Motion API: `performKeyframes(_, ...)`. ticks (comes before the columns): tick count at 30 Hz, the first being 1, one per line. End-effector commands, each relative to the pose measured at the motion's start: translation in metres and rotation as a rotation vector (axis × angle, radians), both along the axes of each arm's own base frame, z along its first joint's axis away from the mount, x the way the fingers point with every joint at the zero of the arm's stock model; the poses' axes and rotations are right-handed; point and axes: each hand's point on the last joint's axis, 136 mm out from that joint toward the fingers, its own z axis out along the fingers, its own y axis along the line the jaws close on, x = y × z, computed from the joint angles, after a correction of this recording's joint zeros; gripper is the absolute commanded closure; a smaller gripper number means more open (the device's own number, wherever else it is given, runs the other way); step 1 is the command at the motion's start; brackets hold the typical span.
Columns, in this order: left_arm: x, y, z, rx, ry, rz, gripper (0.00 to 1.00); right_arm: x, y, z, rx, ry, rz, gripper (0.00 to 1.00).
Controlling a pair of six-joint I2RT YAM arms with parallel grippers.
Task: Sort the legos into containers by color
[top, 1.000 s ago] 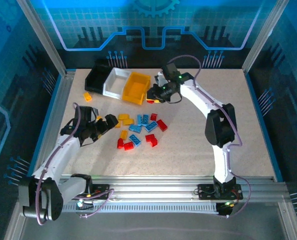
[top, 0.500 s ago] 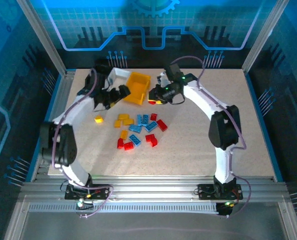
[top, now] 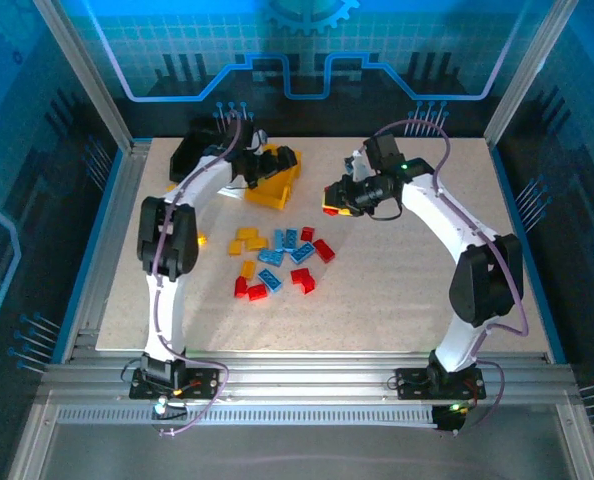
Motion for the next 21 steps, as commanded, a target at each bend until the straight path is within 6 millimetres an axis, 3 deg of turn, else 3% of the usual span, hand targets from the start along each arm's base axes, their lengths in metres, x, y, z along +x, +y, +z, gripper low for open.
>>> performKeyframes(1,-0.001,-0.026,-0.012,0.010,0.033,-0.055,0.01,-0.005,-0.004,0.009,0.021,-0.010,0.023,0.69)
performKeyframes(7,-0.010,-0.070,-0.036,-0.011,0.085,-0.105,0.01,-0.001,-0.019,0.016,0.027,-0.021,-0.007,0.69)
performKeyframes(16,-0.041,-0.137,-0.044,-0.043,0.128,-0.158,0.01,-0.026,-0.048,0.016,0.022,-0.032,-0.081,0.69)
performKeyframes(21,-0.053,-0.183,-0.045,-0.092,0.140,-0.177,0.01,-0.042,-0.070,0.020,0.009,-0.051,-0.138,0.69)
